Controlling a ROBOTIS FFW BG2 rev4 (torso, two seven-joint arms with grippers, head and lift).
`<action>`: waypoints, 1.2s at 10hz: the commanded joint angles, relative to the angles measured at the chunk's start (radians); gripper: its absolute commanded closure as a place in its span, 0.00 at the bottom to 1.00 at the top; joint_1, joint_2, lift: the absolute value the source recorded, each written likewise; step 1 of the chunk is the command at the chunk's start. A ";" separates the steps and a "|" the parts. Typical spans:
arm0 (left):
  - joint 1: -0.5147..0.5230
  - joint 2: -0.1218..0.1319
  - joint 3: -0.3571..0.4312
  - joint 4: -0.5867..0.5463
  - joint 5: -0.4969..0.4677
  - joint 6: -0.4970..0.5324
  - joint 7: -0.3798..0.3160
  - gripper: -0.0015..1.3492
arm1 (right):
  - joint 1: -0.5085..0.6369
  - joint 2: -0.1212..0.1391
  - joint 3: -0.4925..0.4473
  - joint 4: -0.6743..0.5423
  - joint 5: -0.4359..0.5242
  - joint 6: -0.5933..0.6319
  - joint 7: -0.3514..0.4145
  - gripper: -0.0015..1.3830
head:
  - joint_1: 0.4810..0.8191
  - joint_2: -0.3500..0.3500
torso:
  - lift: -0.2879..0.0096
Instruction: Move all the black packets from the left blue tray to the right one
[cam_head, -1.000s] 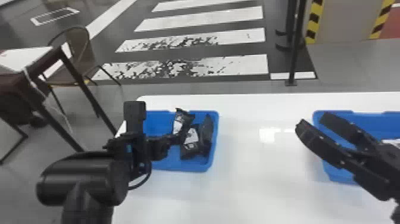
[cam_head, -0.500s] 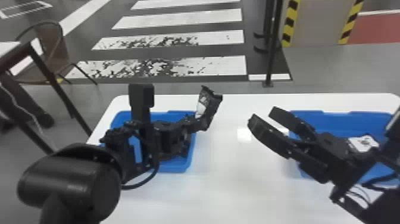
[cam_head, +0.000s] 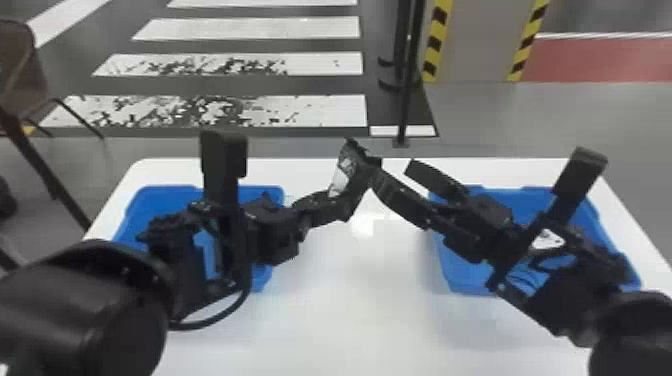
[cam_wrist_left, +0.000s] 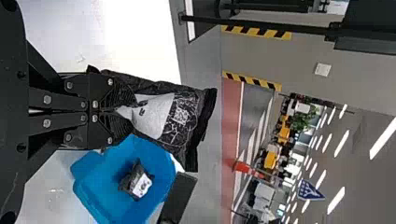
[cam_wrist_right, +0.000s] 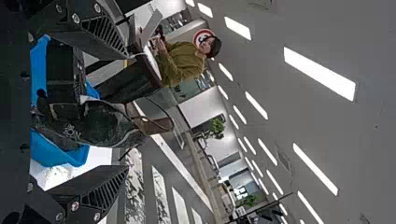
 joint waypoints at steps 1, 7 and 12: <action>-0.006 0.001 -0.014 -0.001 0.014 -0.005 0.000 0.90 | -0.020 0.000 0.007 0.022 0.005 0.000 0.000 0.14 | 0.63 0.53 | 0.50; -0.023 0.007 -0.043 -0.001 0.056 -0.003 0.000 0.90 | -0.086 -0.003 0.031 0.090 0.021 0.000 -0.003 0.92 | 0.63 0.48 | 0.50; -0.019 0.004 -0.033 0.002 0.072 -0.018 0.005 0.77 | -0.074 0.000 0.051 0.093 -0.019 -0.027 -0.003 0.92 | 0.63 0.49 | 0.50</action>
